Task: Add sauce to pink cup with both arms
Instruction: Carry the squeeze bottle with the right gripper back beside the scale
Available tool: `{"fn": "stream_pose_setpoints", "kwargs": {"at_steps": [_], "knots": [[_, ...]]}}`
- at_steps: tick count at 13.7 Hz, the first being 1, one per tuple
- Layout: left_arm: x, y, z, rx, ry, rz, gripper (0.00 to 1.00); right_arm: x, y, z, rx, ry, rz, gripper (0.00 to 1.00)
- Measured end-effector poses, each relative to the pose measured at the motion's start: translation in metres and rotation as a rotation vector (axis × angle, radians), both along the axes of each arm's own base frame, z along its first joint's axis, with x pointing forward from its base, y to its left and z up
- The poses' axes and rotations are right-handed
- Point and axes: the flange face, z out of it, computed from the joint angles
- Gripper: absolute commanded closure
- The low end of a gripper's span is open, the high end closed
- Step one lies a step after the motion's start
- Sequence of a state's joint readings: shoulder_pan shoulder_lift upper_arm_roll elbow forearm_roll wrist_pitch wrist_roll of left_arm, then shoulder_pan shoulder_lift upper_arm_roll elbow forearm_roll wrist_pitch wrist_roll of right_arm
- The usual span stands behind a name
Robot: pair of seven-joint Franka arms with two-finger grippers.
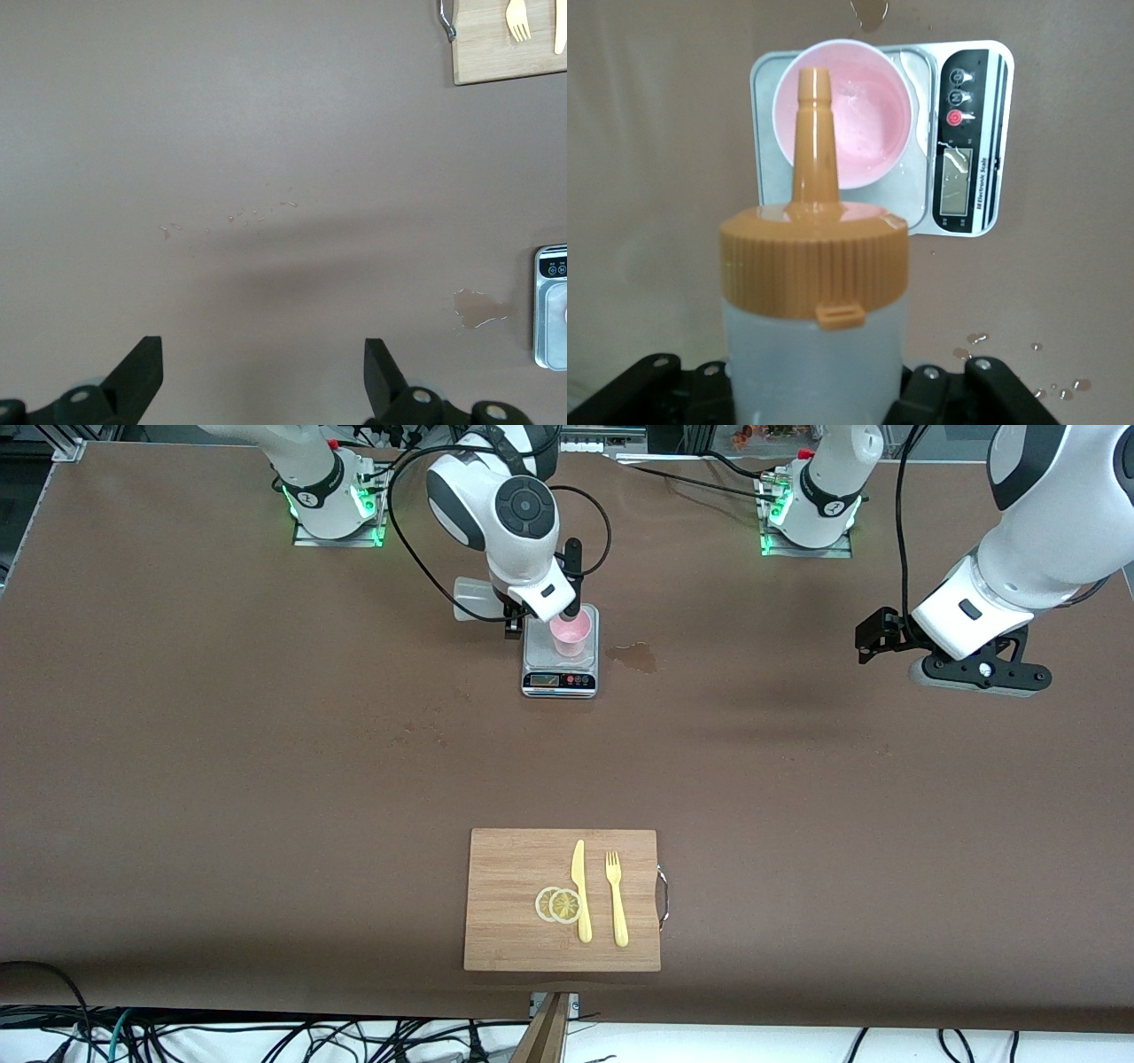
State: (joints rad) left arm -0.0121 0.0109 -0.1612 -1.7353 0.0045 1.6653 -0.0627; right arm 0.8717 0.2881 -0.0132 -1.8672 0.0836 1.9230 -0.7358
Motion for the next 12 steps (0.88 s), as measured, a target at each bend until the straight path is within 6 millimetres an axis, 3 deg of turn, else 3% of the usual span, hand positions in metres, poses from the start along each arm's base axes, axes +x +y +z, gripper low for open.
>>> {"fn": "stream_pose_setpoints", "kwargs": {"at_steps": [6, 12], "knots": [[0.002, -0.003, 0.003, -0.002, -0.007, -0.005, 0.00, 0.030, -0.029, 0.043, 0.156, 0.046, -0.048, 0.94], [0.003, -0.003, 0.001, -0.003, -0.001, -0.004, 0.00, 0.086, -0.107, 0.089, 0.415, 0.114, -0.031, 0.94]]}}
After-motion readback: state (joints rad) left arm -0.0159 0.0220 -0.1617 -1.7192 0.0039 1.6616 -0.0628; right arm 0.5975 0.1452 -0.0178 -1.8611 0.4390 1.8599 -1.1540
